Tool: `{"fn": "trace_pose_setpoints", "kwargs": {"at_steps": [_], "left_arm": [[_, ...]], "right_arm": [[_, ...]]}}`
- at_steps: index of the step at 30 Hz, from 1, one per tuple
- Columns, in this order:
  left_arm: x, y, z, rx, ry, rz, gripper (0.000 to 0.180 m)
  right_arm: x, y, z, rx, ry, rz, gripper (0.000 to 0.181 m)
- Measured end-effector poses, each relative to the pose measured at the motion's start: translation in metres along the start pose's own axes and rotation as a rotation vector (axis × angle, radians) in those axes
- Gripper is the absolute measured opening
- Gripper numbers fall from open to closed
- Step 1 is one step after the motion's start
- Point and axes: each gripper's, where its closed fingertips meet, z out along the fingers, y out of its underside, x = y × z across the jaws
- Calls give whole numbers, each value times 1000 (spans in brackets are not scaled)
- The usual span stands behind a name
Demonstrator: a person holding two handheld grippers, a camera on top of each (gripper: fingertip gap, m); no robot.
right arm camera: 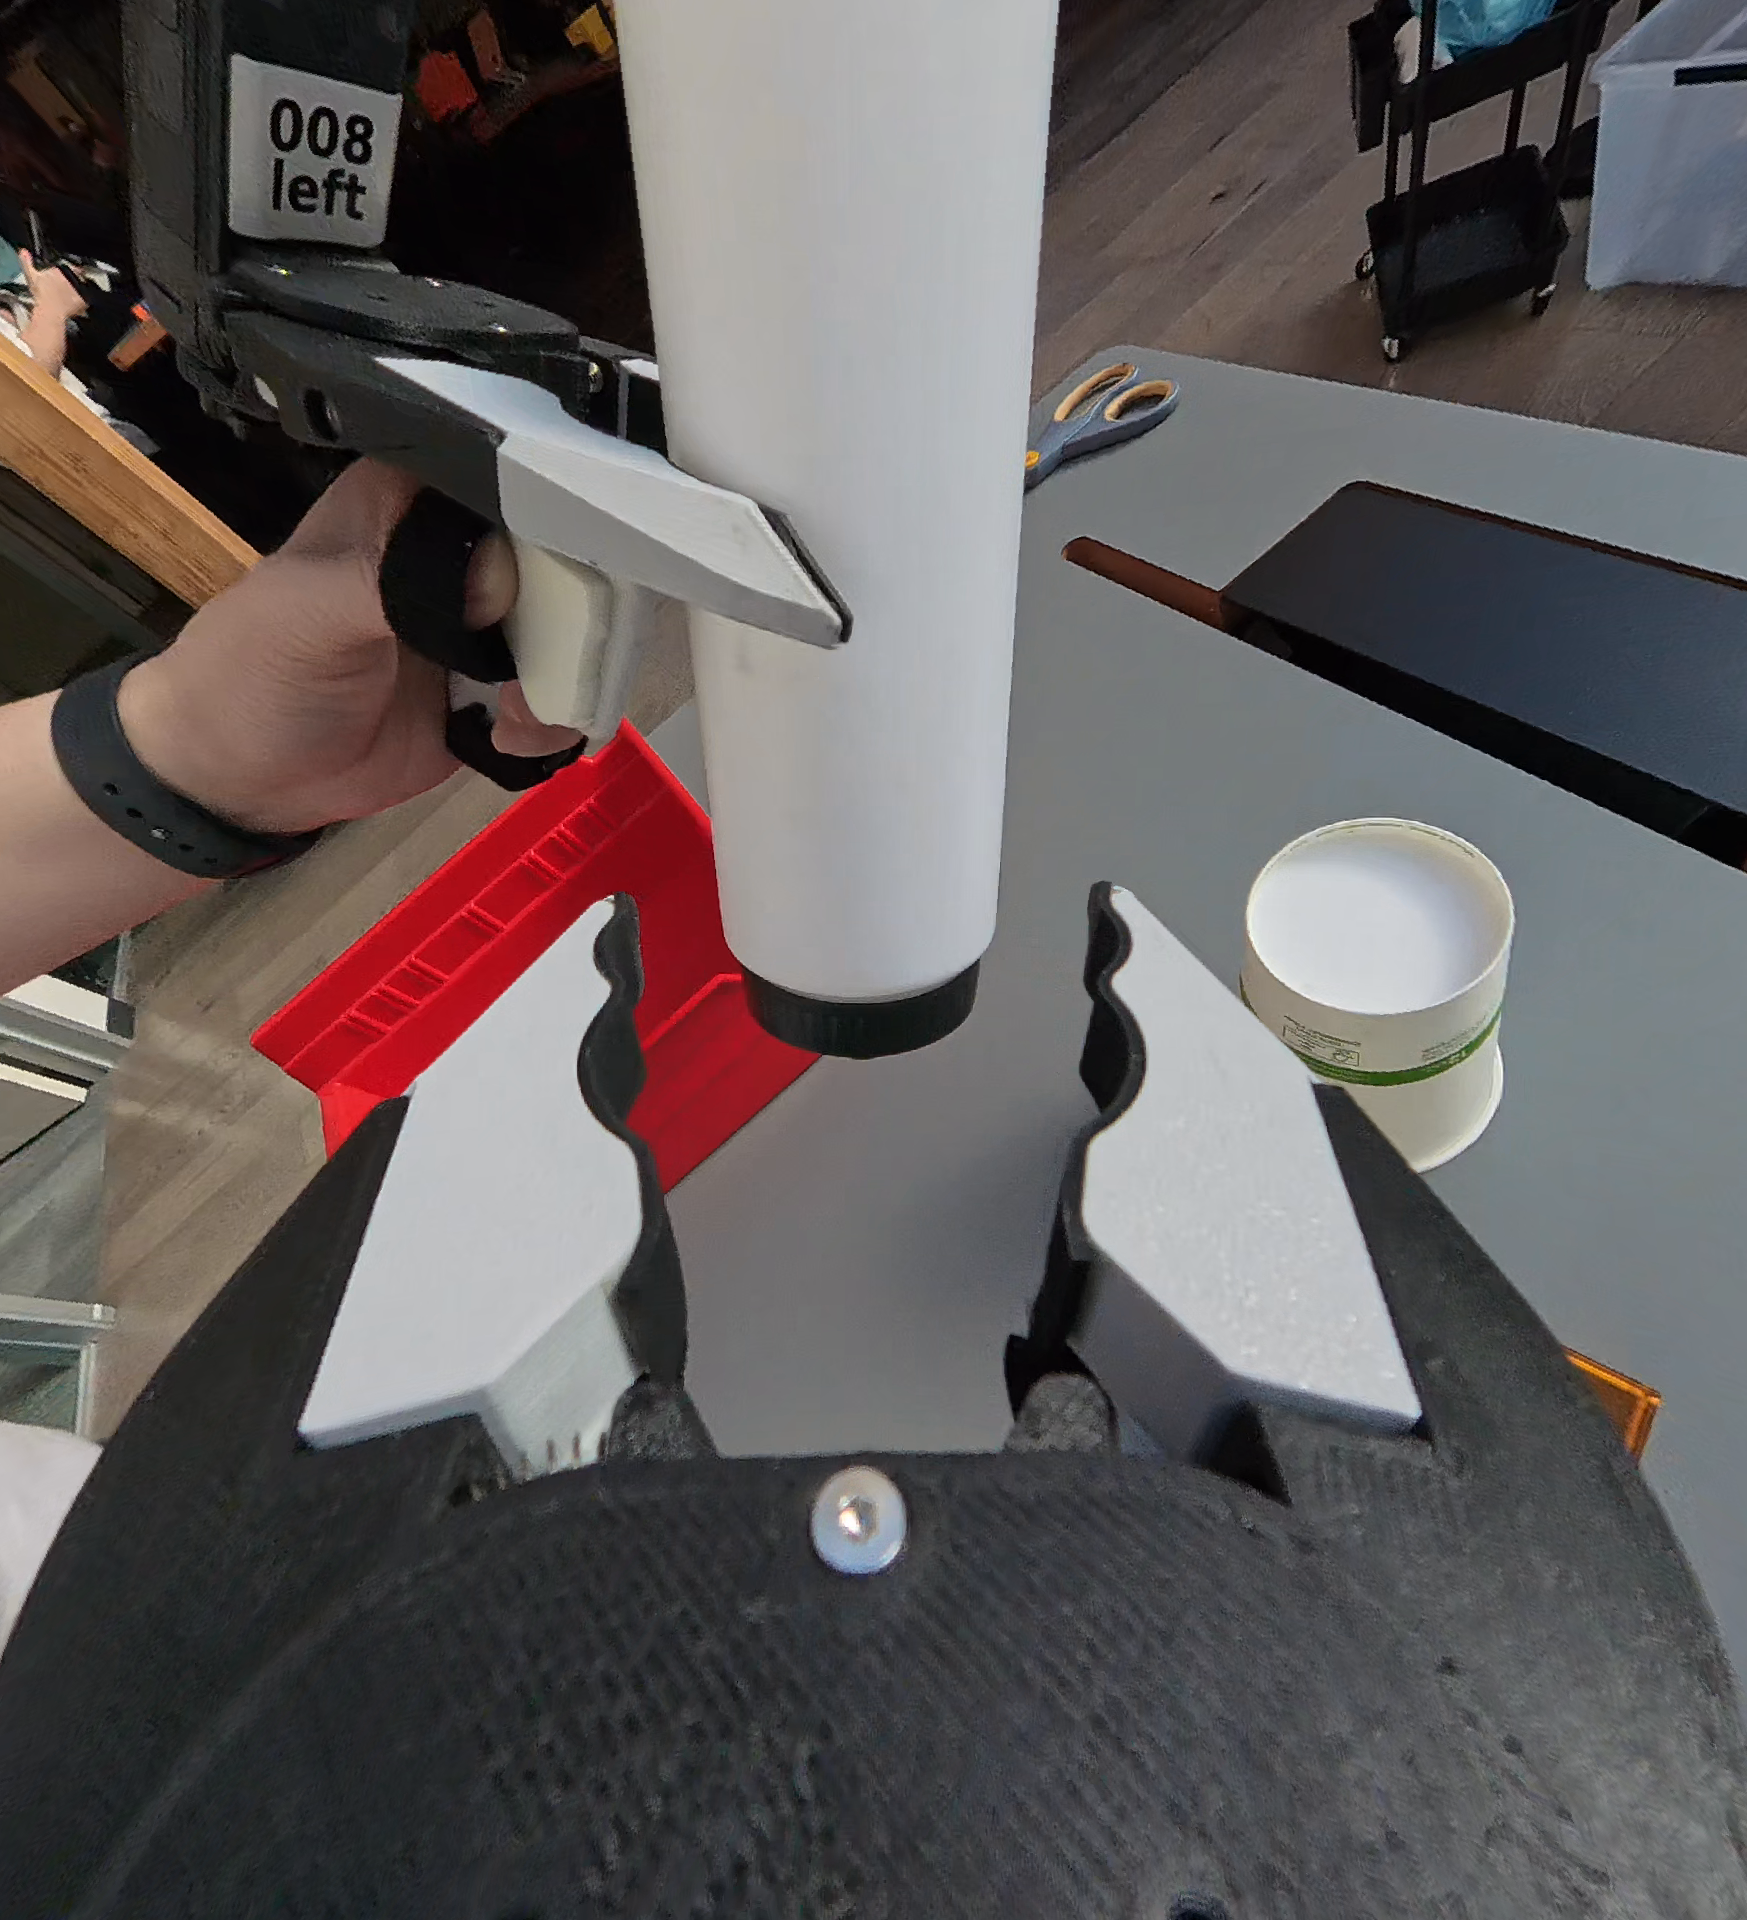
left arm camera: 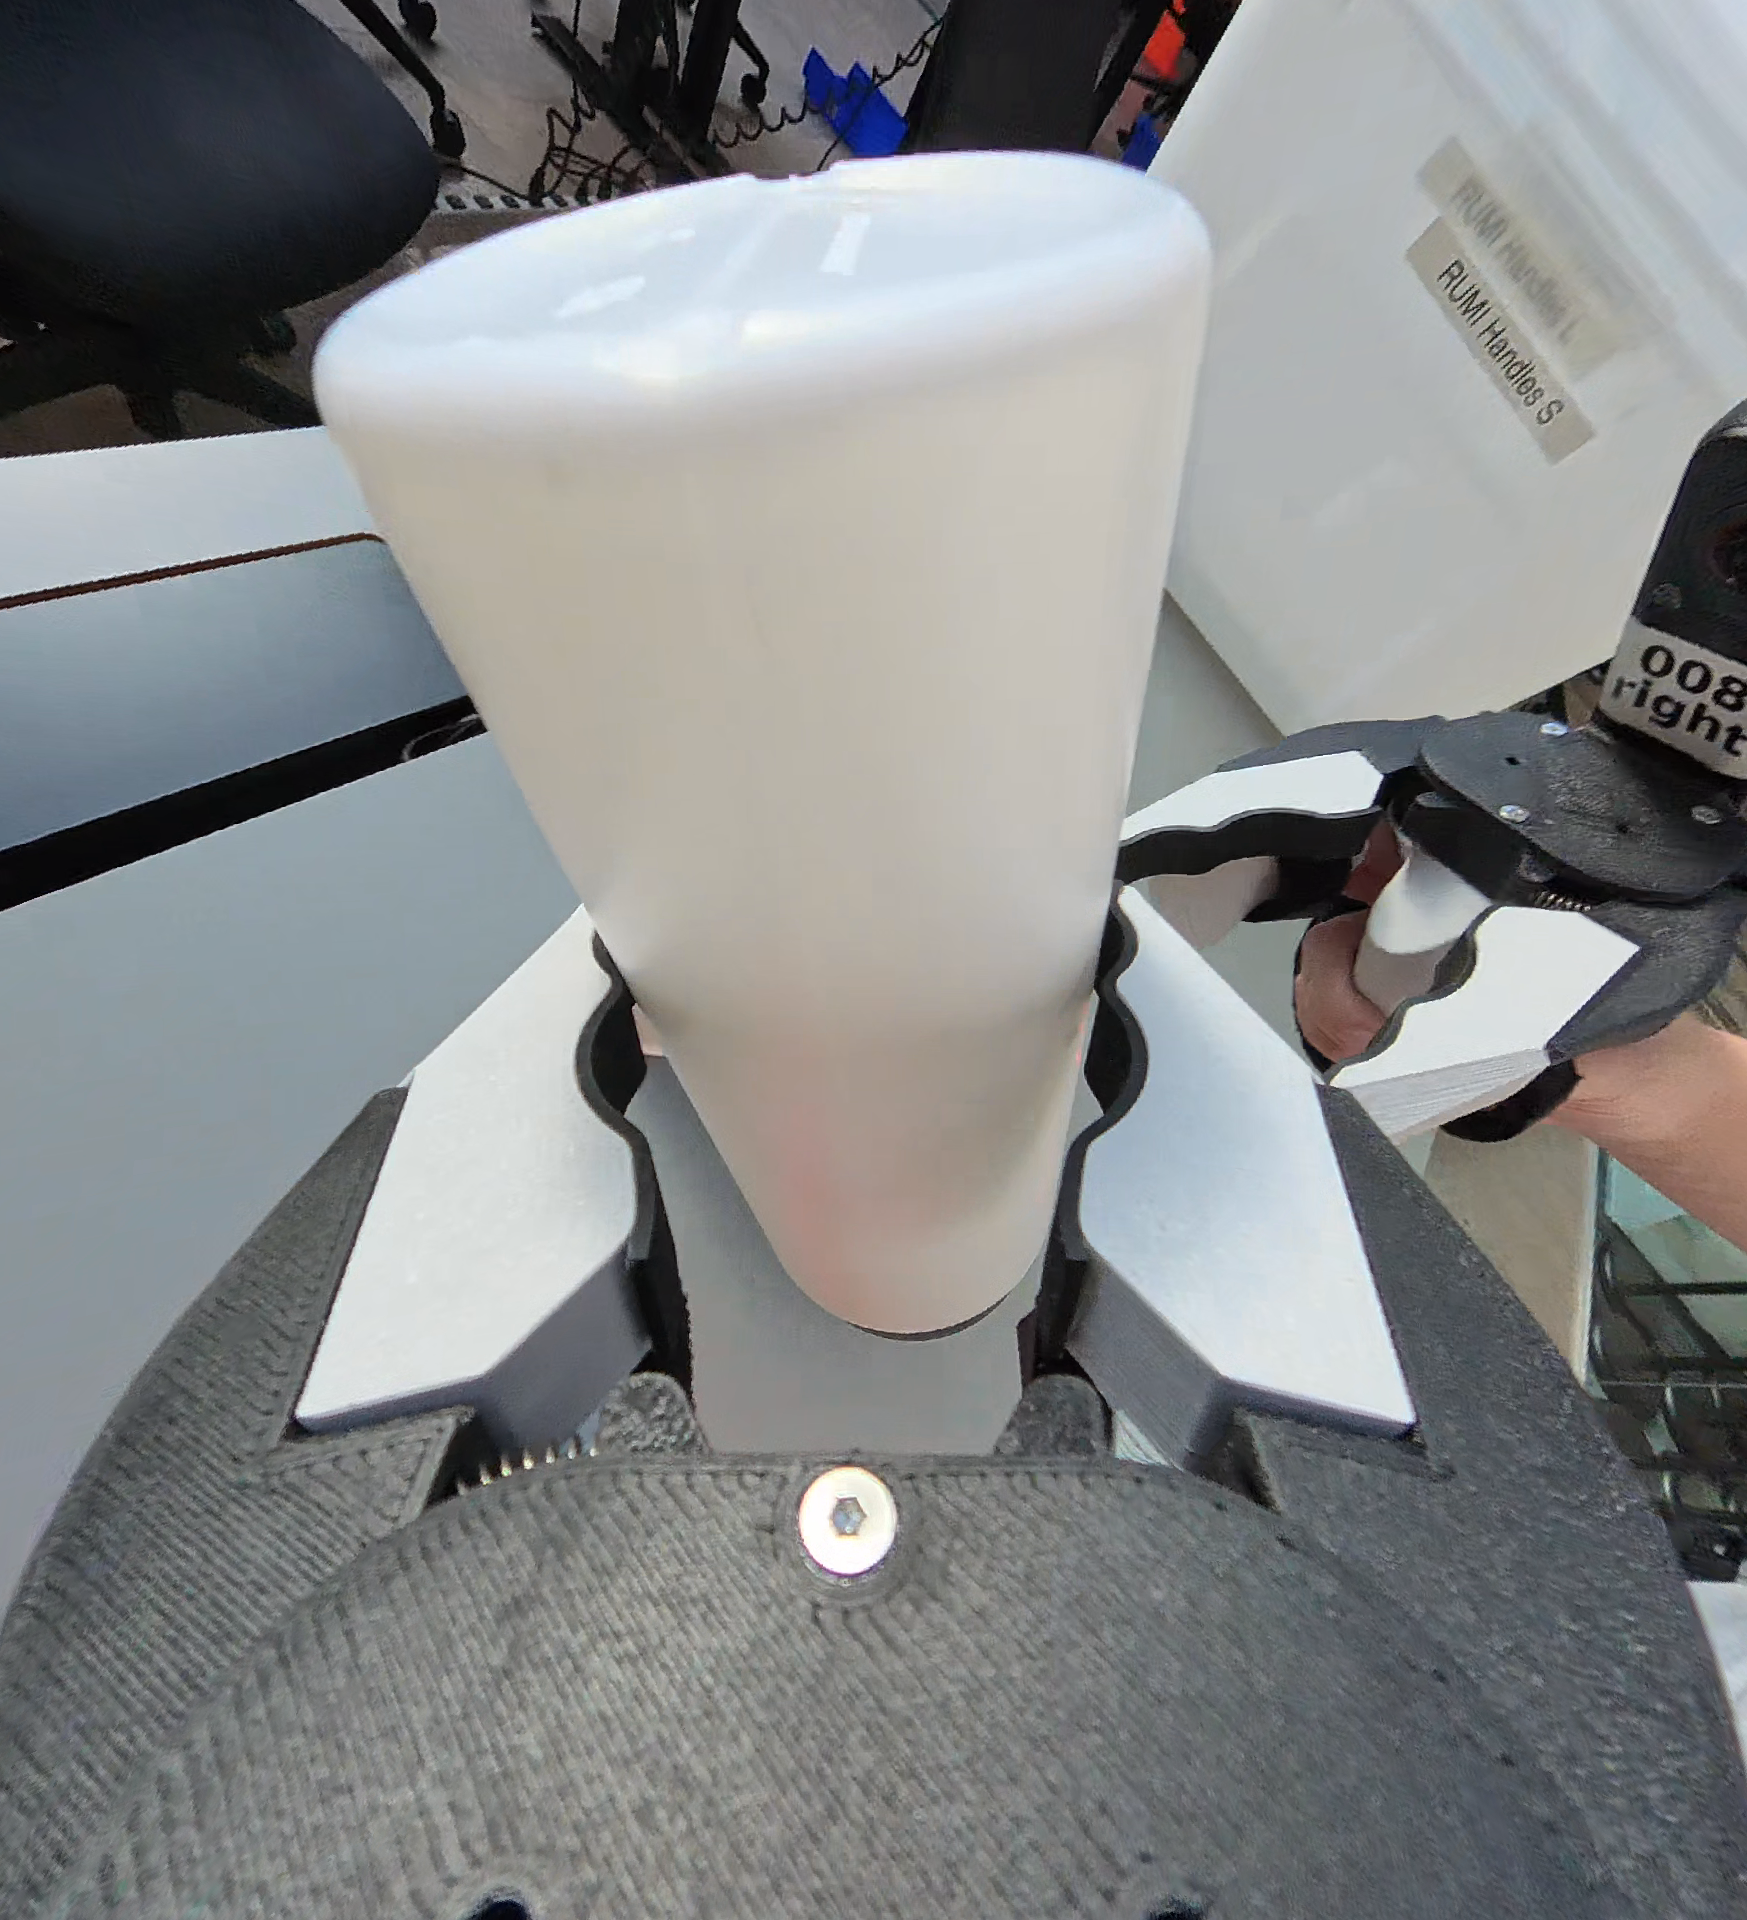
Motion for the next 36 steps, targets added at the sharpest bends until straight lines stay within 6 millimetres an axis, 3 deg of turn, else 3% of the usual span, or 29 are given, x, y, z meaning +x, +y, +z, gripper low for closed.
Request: {"fn": "trace_pose_setpoints", "kwargs": {"at_steps": [3,6,8,9,13,18,20,26,33,36], "left_arm": [[24,-17,-13,66,44,17,87],[47,-22,-19,101,48,124,87],[67,-14,-16,114,79,197,87],[74,-8,-13,121,81,229,87],[81,18,-4,104,74,272,87],[91,42,-7,35,157,253,89],[92,44,-12,24,165,252,89],[76,81,-1,-191,187,187,87],[48,113,16,-461,274,13,84],[47,114,25,-482,310,-56,82]], "right_arm": [[-15,10,2,-40,-41,-34,100],[-23,15,7,-33,-20,-56,100],[-24,22,16,-50,-4,-80,94],[-26,27,19,-56,-18,-95,80],[-24,60,29,-105,-36,-149,80],[-14,102,27,-192,27,-255,80],[-13,120,25,-239,31,-260,80],[-5,158,14,-340,57,-191,79],[37,175,-14,-507,134,-264,79],[54,167,-27,-548,138,-327,79]]}}
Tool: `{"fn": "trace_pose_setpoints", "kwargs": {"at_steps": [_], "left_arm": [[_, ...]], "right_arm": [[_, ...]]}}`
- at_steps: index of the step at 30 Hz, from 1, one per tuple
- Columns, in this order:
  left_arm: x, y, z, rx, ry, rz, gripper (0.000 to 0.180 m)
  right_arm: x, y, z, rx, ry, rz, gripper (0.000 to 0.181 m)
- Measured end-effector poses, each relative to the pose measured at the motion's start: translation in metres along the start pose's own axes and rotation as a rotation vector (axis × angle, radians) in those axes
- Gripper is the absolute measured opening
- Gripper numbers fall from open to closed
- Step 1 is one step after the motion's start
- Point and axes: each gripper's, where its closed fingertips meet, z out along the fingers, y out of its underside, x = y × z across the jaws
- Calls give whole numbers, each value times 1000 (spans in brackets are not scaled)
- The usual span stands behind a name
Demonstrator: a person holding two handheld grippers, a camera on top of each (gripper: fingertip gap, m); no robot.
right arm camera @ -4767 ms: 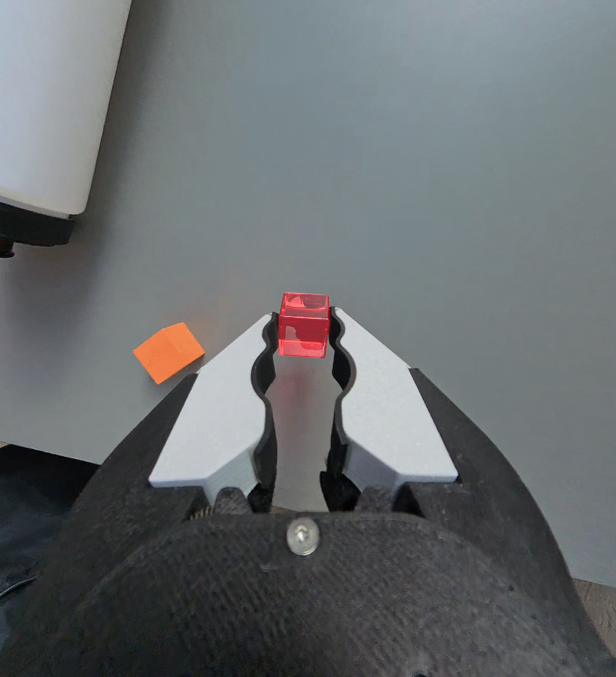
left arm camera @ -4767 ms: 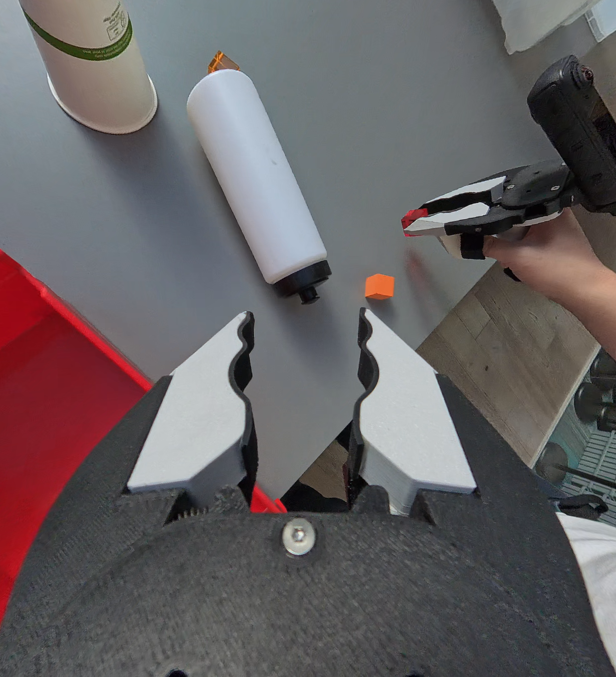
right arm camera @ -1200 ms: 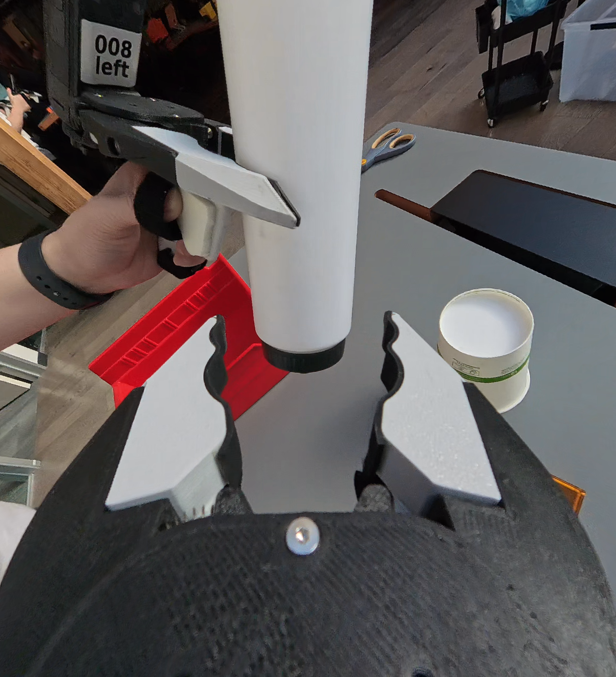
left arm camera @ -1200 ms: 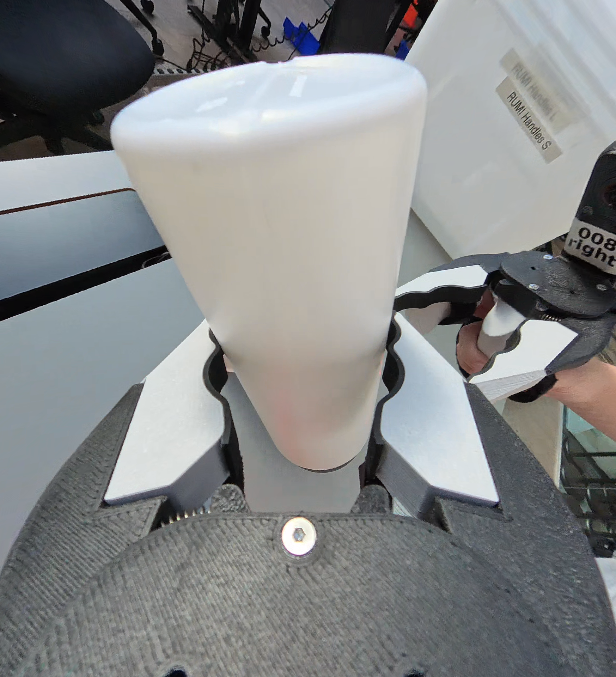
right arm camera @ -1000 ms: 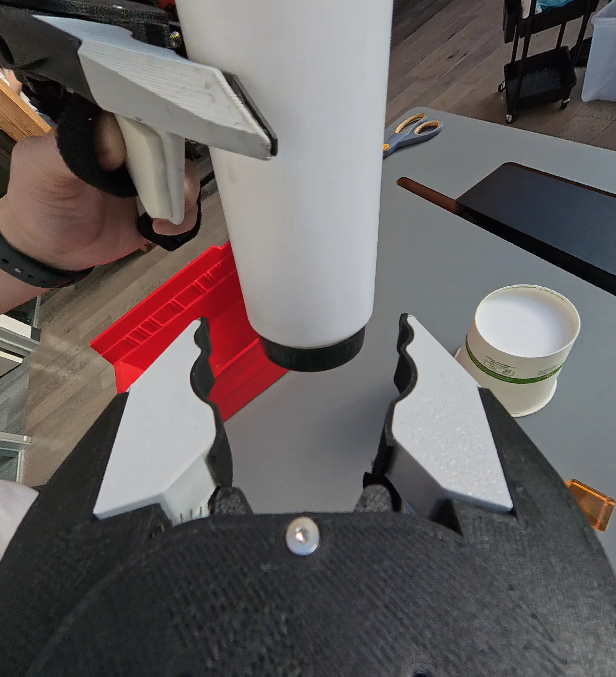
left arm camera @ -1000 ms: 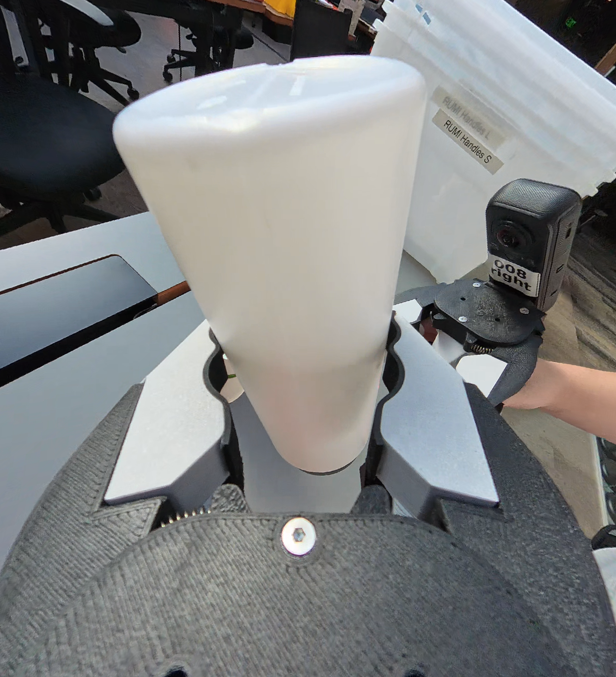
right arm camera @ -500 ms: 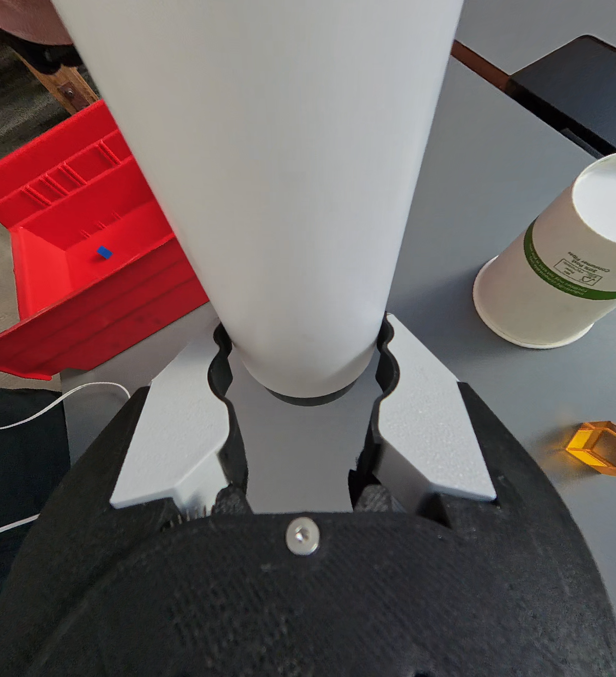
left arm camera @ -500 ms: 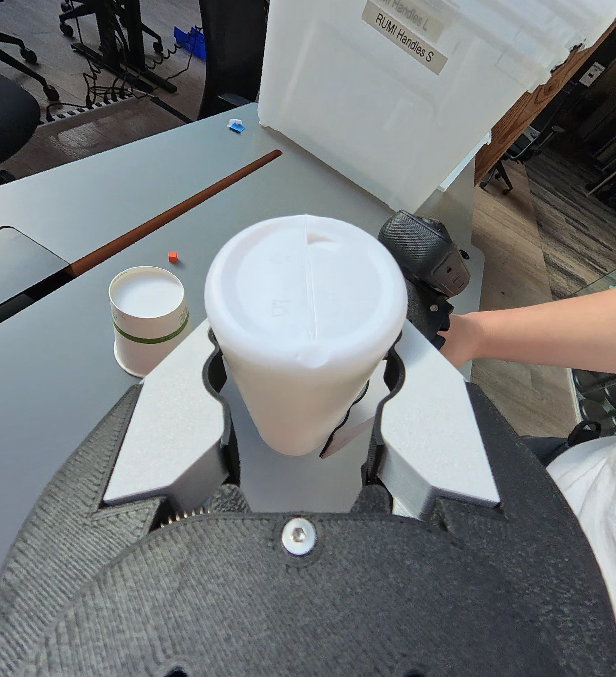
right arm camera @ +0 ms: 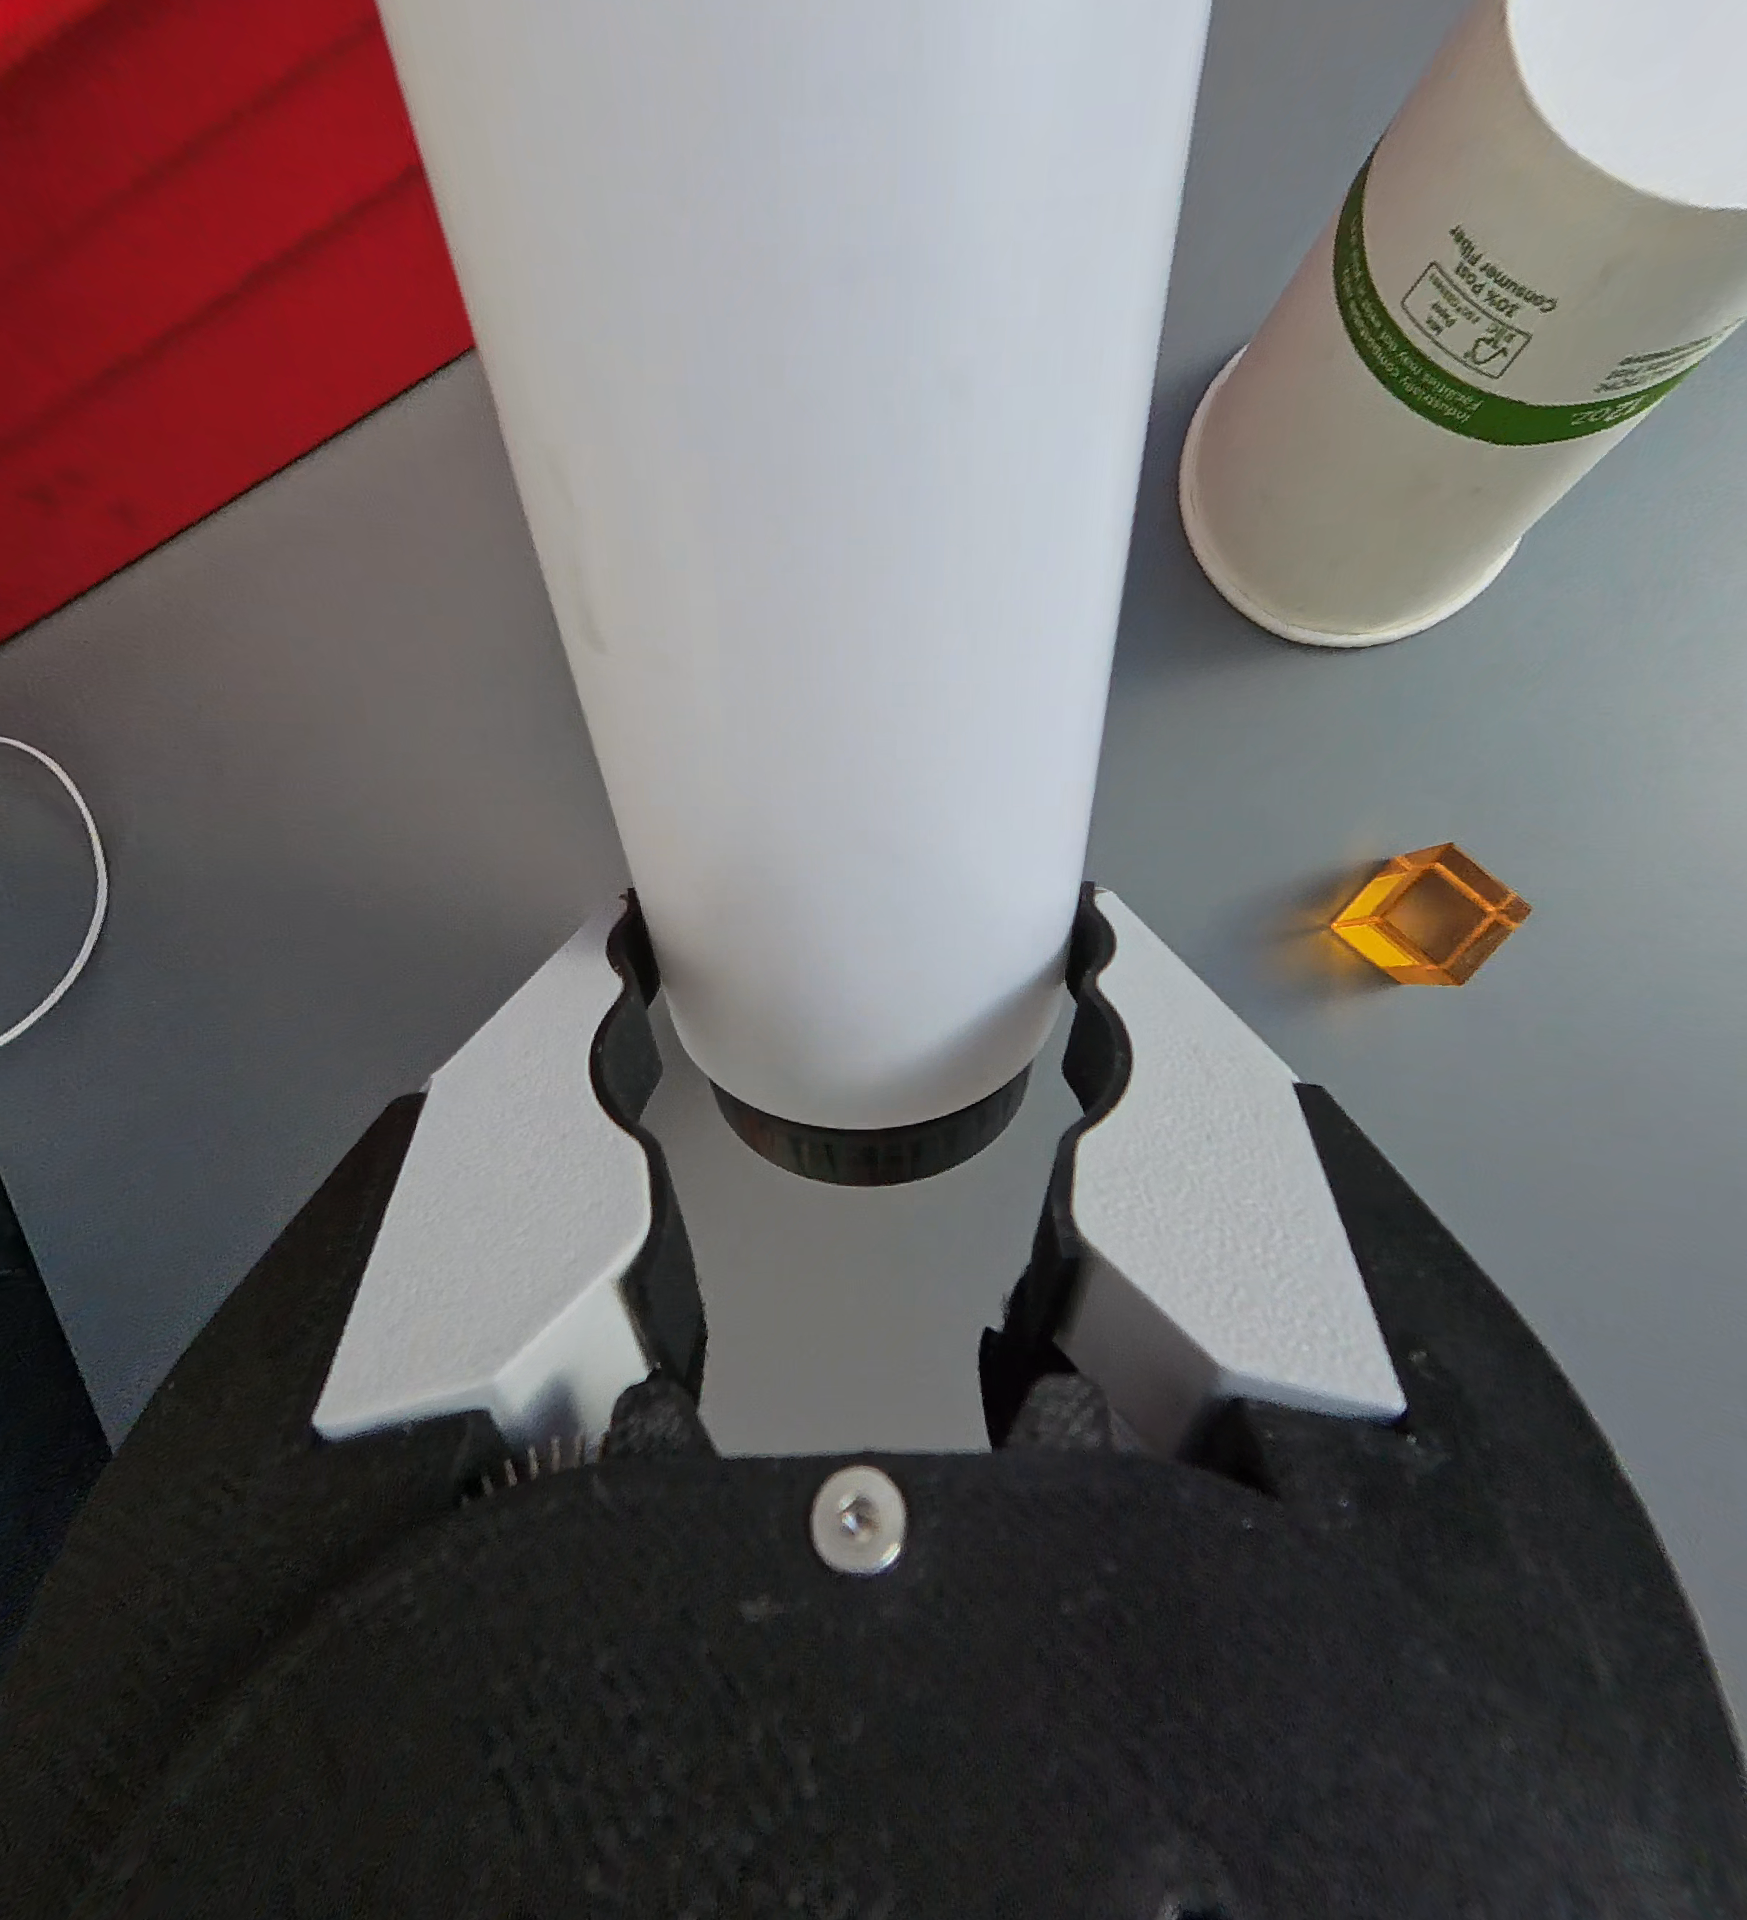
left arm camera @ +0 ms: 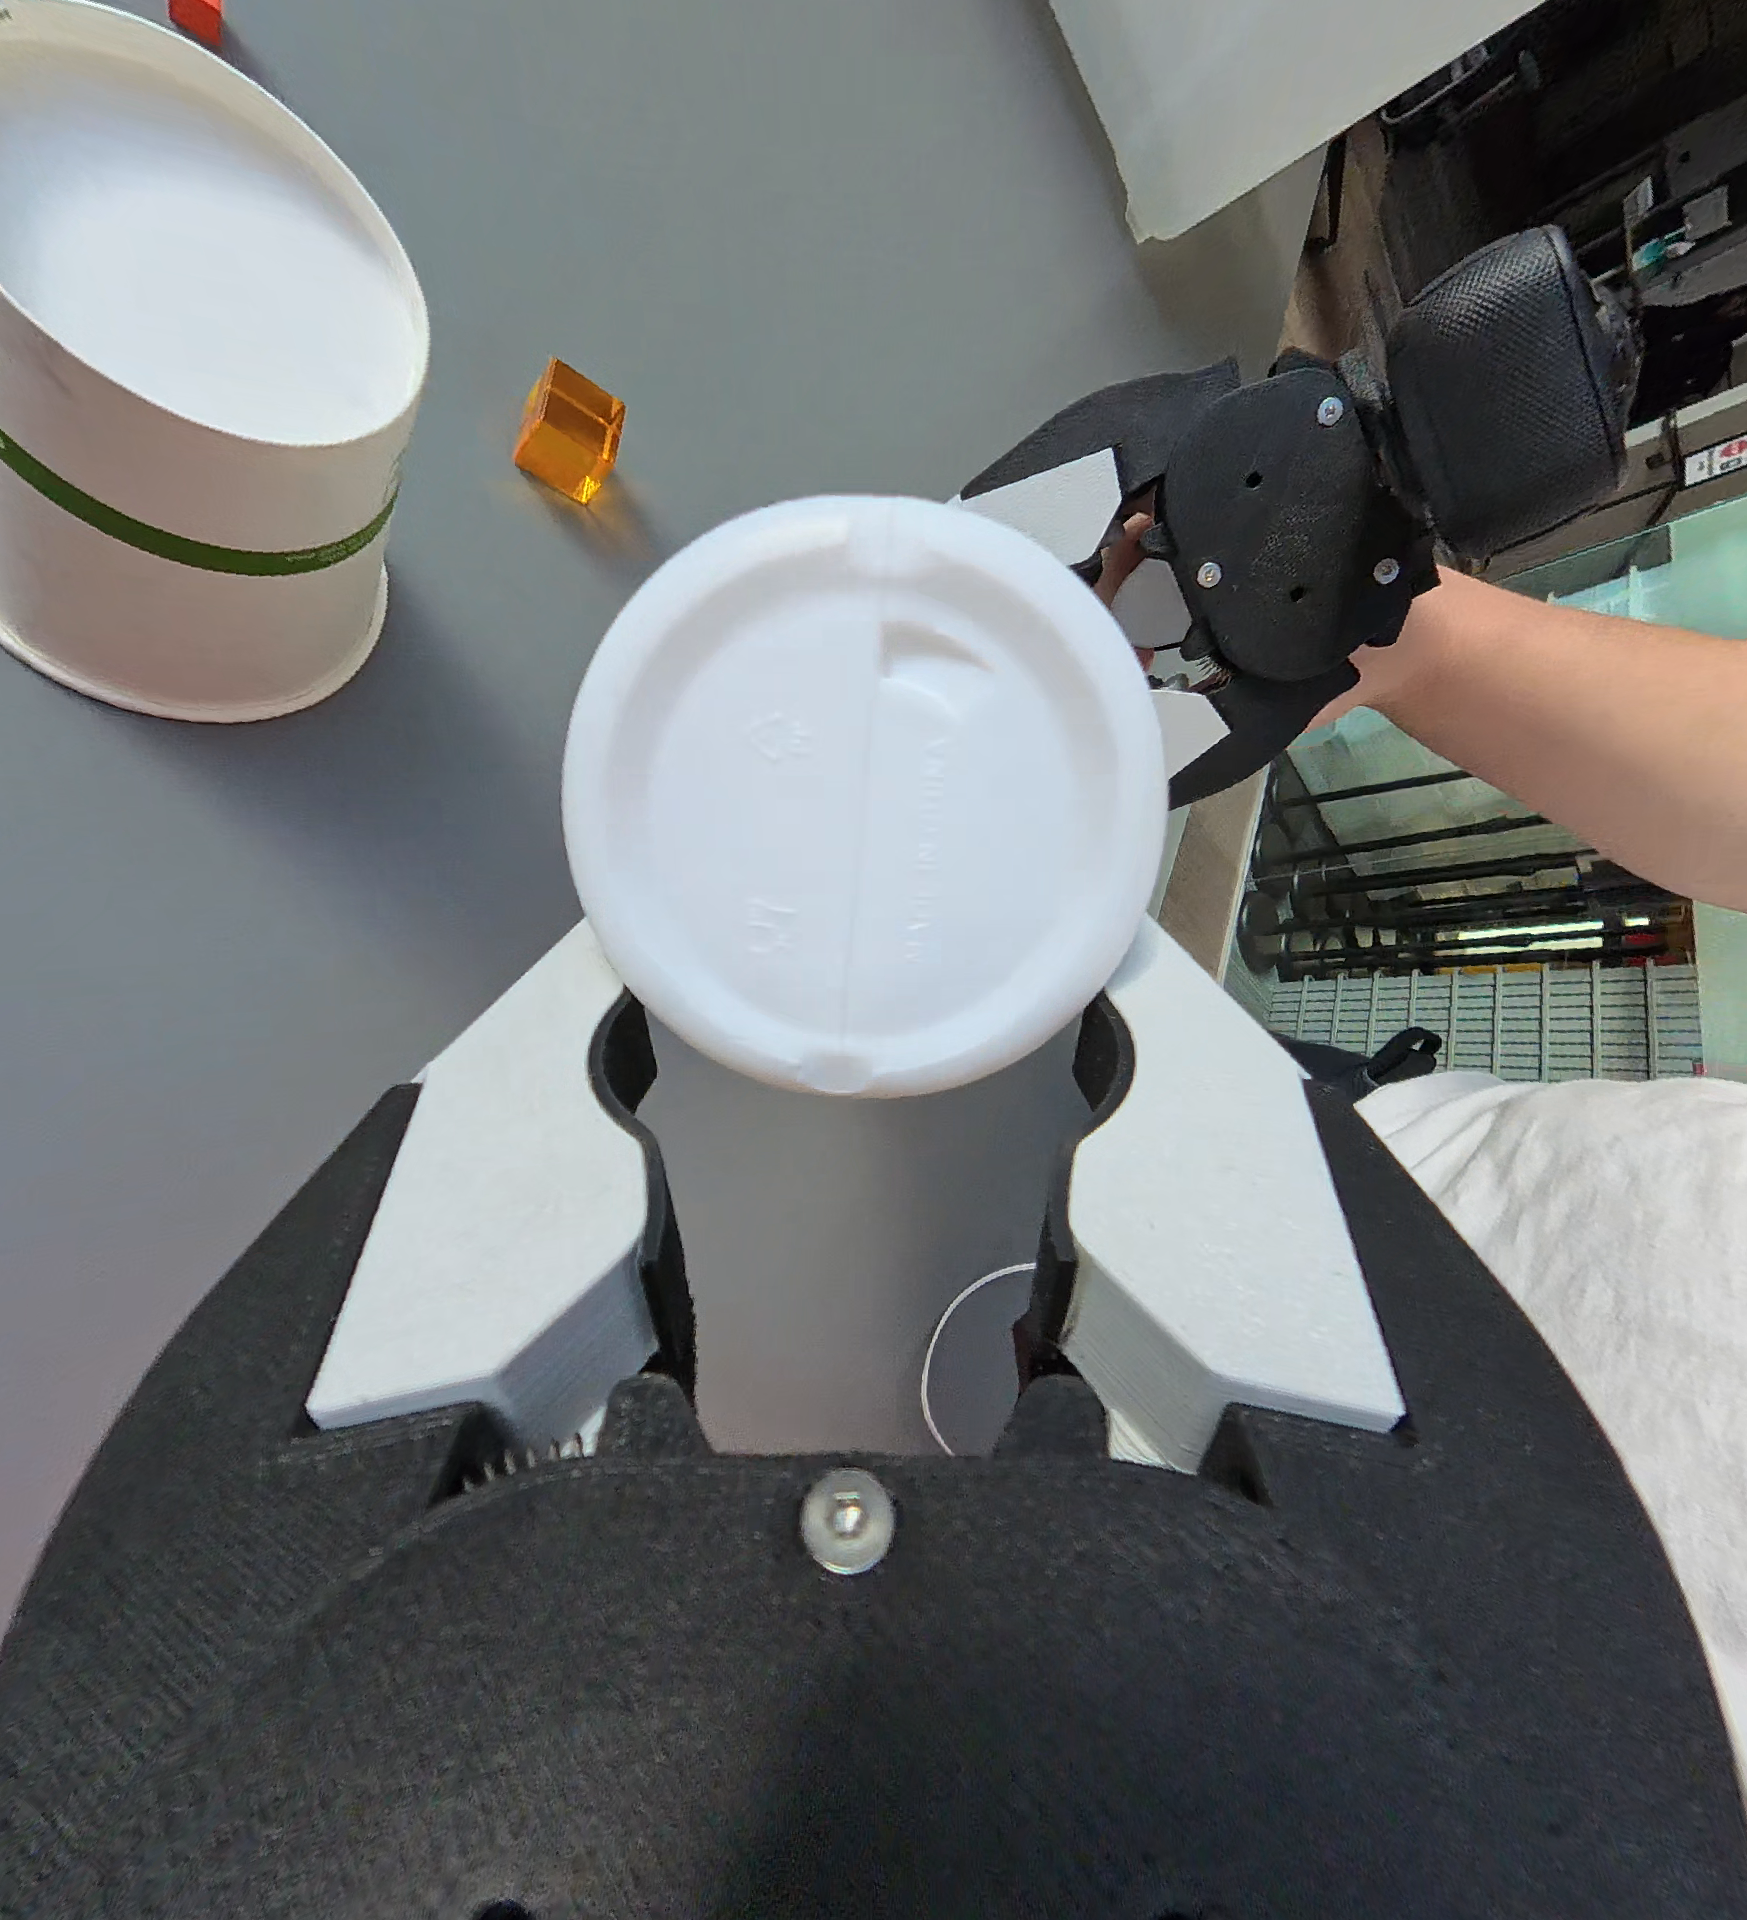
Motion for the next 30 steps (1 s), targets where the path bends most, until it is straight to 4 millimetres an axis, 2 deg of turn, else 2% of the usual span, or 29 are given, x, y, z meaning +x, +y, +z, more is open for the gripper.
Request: {"fn": "trace_pose_setpoints", "kwargs": {"at_steps": [2,5,8,12,16,19,22,25,30], "left_arm": [[-2,-1,2,3,1,-19,82],[-4,-1,3,39,13,-61,84],[-10,11,7,8,-15,-85,77],[-24,29,0,-103,-172,28,77],[-24,42,-4,-195,-254,105,80],[-19,46,5,-213,-269,130,79],[-27,55,18,-259,-357,199,83],[-26,62,34,-299,-396,260,83],[-25,61,47,-312,-430,325,83]], "right_arm": [[11,3,-8,-21,19,-46,79],[21,21,-13,-91,32,-136,79],[21,42,-9,-155,15,-191,78],[18,69,3,-258,-1,-301,78],[20,60,8,-256,11,-397,78],[23,55,12,-267,17,-465,78],[20,51,13,-260,-4,-451,85],[23,47,9,-243,7,-431,88],[20,44,-2,-200,-9,-369,88]]}}
